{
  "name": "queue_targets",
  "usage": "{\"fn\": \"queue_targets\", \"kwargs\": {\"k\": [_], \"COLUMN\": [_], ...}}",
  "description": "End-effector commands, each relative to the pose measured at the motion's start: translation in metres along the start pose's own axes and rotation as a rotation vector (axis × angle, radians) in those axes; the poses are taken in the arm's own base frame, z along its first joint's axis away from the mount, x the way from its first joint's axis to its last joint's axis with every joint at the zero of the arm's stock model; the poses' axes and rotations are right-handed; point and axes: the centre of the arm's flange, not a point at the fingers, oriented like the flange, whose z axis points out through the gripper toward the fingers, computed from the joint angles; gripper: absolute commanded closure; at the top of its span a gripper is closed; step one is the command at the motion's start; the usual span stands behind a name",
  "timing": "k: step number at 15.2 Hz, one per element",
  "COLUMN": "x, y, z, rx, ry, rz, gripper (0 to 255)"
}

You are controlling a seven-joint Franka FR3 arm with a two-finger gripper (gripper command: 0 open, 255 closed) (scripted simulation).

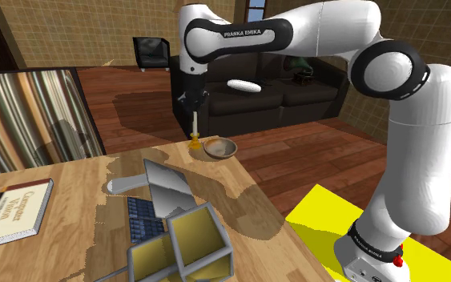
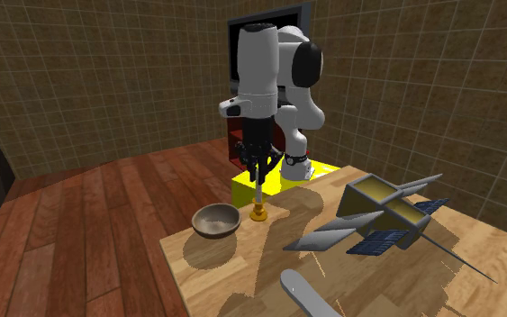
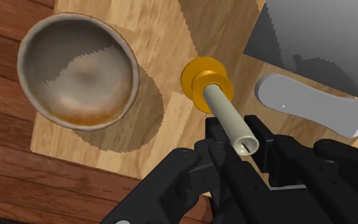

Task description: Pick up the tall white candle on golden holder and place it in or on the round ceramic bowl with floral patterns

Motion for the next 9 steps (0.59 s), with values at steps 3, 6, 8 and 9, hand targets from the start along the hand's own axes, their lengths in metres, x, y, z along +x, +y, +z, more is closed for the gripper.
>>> {"fn": "queue_targets", "kwargs": {"k": [3, 6, 8, 9], "x": [0.001, 0.002, 0.003, 0.003], "y": [0.043, 0.08, 0.105, 0.118], "z": [-0.017, -0.03, -0.038, -0.042], "rx": [0.0, 0.0, 0.0, 0.0], "ry": [0.0, 0.0, 0.0, 0.0], "rz": [0.0, 0.0, 0.0, 0.0], "gripper": [255, 255, 255, 255]}}
